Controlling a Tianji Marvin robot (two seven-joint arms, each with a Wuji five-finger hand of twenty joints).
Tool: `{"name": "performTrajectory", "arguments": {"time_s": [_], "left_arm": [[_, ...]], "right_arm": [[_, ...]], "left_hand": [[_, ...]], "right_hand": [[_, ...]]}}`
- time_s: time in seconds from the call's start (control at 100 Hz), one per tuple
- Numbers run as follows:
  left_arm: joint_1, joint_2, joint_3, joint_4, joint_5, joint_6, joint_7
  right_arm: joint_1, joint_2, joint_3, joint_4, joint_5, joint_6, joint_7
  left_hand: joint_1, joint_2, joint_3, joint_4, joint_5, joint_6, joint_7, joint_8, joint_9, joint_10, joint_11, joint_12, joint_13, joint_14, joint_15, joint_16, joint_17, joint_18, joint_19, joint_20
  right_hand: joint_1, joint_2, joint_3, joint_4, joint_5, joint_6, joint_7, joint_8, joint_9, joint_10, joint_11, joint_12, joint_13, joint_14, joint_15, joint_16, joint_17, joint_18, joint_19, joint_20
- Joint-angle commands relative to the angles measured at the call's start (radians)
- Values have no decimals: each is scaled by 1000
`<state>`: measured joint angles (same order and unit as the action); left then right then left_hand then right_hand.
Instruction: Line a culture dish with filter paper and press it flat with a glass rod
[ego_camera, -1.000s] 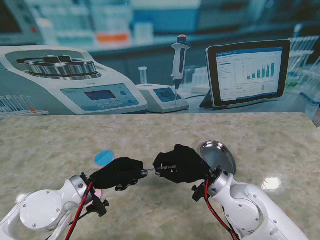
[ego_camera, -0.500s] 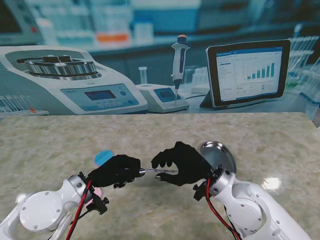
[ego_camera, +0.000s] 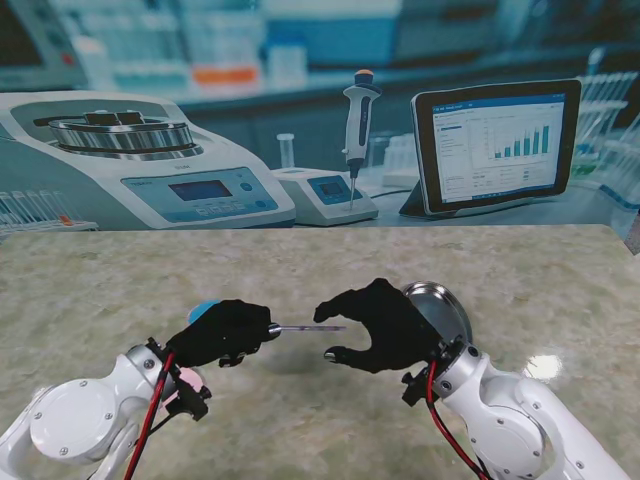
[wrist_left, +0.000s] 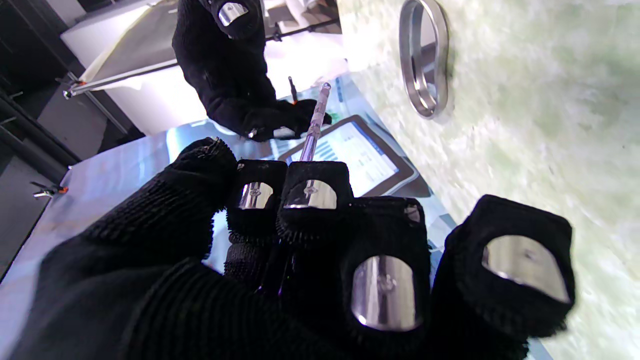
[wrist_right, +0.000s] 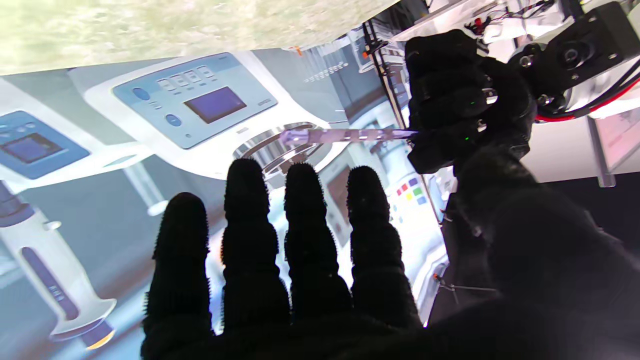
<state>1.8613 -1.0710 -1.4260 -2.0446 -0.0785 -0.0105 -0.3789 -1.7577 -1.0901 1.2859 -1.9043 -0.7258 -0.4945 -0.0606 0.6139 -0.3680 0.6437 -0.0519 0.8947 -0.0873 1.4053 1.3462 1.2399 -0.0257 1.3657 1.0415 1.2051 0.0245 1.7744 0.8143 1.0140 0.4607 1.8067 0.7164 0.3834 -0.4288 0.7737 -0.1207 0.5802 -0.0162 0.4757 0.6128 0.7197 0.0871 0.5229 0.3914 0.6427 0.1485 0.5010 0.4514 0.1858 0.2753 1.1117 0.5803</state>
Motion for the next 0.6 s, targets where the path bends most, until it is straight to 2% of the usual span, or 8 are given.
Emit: {"name": "performTrajectory", "arguments": {"time_s": [0.0, 0.13, 0.17, 0.25, 0.42, 0.59], "left_arm": [[4, -2, -7, 0, 15, -5, 10], [4, -3, -16, 8, 53, -15, 26], [3, -3, -18, 10, 69, -16, 33], [-1, -3, -22, 16, 95, -17, 38], [-19, -1, -30, 28, 153, 0, 42], [-37, 3, -50, 40, 219, 21, 36]], "right_arm": [[-33, -1, 9, -10, -5, 23, -15], [-82, -7, 27, -23, -18, 84, -48], [-96, -10, 26, -30, -10, 110, -55], [-118, -18, 19, -30, 23, 157, -77], [-144, -23, 9, -14, 33, 220, -96], [-131, -35, -23, 43, 68, 241, -145]], "left_hand": [[24, 25, 15, 28, 24, 238, 65, 27, 87, -94, 104, 8, 67, -97, 88, -11, 54, 25, 132, 41], [20, 23, 16, 30, 26, 233, 66, 28, 87, -98, 105, 9, 67, -98, 88, -10, 55, 23, 134, 41], [18, 24, 17, 31, 26, 231, 67, 28, 87, -99, 105, 10, 67, -100, 89, -10, 55, 21, 136, 41], [15, 26, 17, 32, 26, 227, 68, 28, 88, -103, 105, 11, 67, -103, 89, -9, 55, 17, 140, 41], [1, 18, 32, 43, 42, 217, 78, 24, 102, -121, 108, 9, 67, -120, 92, -2, 58, -11, 171, 45], [-8, 15, 38, 50, 50, 208, 84, 19, 102, -135, 116, 4, 68, -133, 93, 3, 60, -33, 191, 46]], "right_hand": [[-18, 31, -25, 29, -47, 12, -25, -23, -47, 20, -35, -22, -52, -1, -55, -21, -42, 32, -56, -28], [32, 81, -45, 49, -80, 15, -55, -45, -91, 25, -72, -52, -109, -8, -121, -64, -85, 30, -127, -68], [67, 117, -47, 64, -85, 17, -59, -50, -98, 24, -75, -58, -114, -9, -127, -72, -89, 32, -133, -74], [120, 133, -28, 91, -95, 22, -70, -61, -116, 31, -86, -68, -142, -8, -145, -85, -117, 30, -161, -90], [107, 132, -46, 96, -176, 15, -100, -89, -215, 22, -119, -97, -244, -24, -203, -130, -180, 17, -248, -146], [101, 123, -73, 91, -180, 22, -101, -95, -227, 22, -120, -102, -257, -27, -207, -139, -191, 18, -255, -154]]}}
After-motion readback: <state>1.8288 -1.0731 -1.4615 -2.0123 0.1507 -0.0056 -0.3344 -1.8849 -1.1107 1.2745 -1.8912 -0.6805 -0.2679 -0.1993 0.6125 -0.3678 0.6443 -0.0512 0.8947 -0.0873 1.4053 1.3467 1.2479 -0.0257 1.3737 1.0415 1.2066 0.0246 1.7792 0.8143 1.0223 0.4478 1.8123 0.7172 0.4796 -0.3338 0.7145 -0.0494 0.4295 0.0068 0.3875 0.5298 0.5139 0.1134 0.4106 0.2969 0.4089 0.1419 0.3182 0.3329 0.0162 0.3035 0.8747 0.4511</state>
